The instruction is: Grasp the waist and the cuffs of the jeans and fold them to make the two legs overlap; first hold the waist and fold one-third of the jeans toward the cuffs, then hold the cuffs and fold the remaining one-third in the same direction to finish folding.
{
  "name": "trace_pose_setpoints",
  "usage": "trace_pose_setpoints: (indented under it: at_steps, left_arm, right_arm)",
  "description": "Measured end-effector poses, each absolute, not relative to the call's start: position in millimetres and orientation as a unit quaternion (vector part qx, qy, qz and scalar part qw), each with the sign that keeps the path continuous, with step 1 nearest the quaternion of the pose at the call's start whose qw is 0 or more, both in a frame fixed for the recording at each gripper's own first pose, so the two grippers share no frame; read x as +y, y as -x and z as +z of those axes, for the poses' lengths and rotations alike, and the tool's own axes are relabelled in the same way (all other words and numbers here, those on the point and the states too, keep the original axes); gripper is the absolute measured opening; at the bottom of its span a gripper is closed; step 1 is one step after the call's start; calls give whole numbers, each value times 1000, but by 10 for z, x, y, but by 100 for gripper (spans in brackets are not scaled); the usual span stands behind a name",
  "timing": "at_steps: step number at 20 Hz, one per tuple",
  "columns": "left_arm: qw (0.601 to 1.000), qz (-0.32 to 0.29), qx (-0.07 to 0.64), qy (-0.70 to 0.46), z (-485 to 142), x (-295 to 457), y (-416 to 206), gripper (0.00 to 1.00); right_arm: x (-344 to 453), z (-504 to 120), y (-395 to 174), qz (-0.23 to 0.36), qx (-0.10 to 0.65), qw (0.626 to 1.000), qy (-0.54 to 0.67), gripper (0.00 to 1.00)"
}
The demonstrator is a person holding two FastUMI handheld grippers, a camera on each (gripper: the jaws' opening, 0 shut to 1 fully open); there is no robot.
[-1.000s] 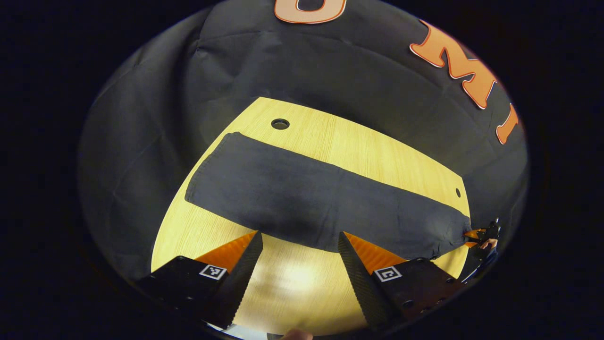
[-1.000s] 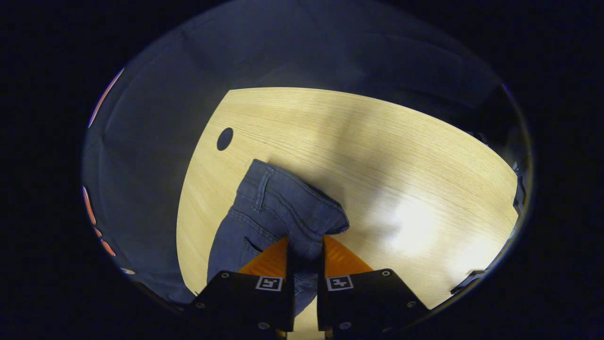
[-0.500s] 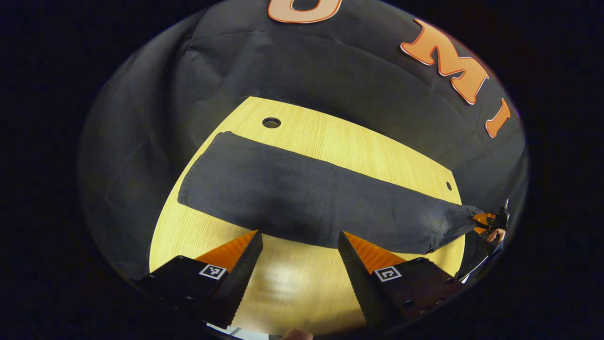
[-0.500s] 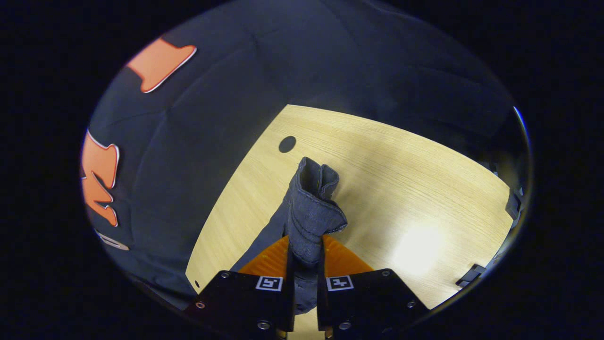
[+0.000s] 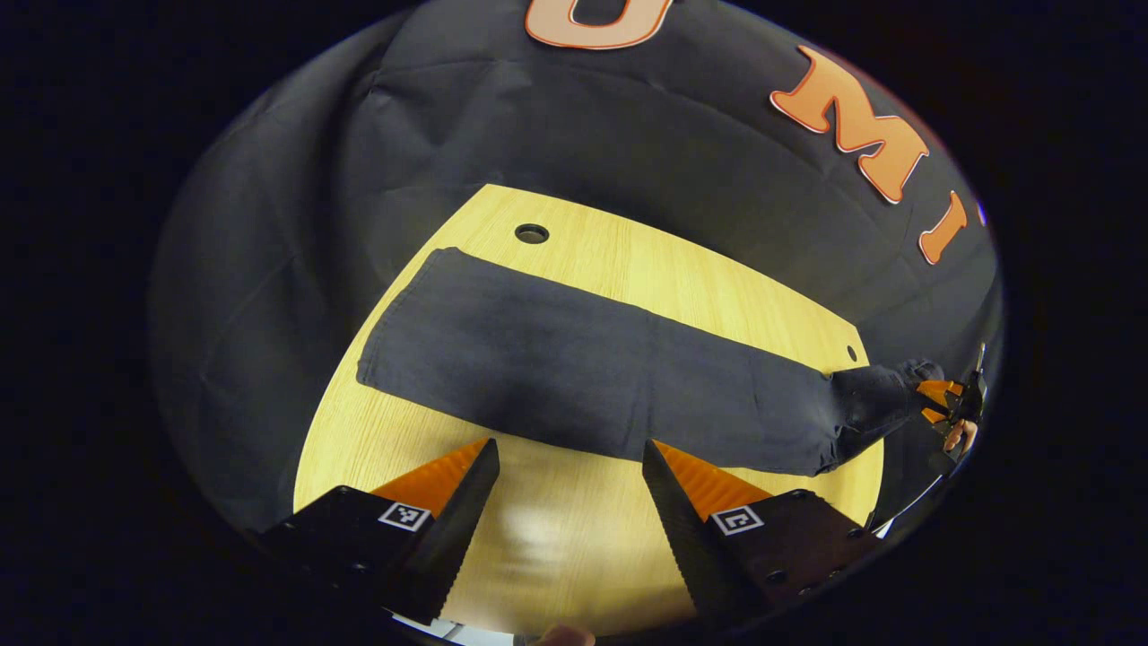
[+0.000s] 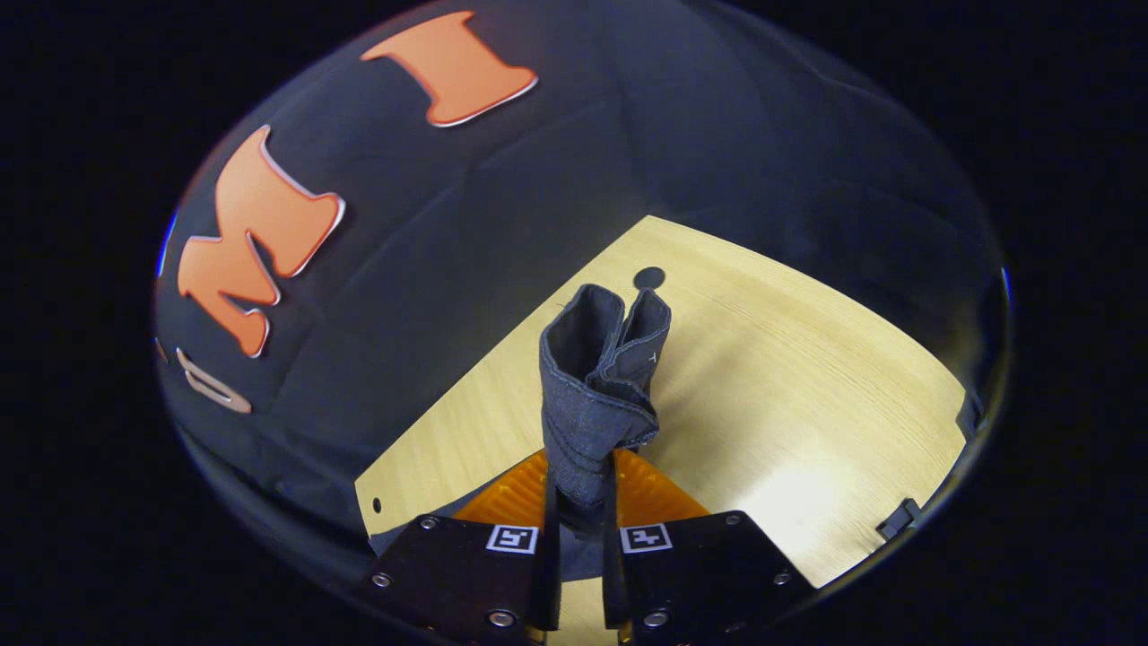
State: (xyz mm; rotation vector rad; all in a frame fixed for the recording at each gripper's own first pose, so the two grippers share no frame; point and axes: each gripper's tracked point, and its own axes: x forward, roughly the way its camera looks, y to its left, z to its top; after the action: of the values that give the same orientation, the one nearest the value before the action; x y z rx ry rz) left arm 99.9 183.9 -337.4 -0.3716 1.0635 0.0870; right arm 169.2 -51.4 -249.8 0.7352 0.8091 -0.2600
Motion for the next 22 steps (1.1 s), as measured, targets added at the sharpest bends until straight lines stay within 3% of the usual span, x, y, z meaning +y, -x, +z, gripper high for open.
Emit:
trace_pose_setpoints:
  at_steps: [9,22]
  left_arm:
    - [840,58,505,187,-3462,2118,-879,98]
    - [826,82,519,204,-3627,2521,-669,98]
  right_arm:
    - [521,-2372,-1698,-48,411,869,-272,19]
    - [1636,-2997,-1595,1,491,855,-168,19]
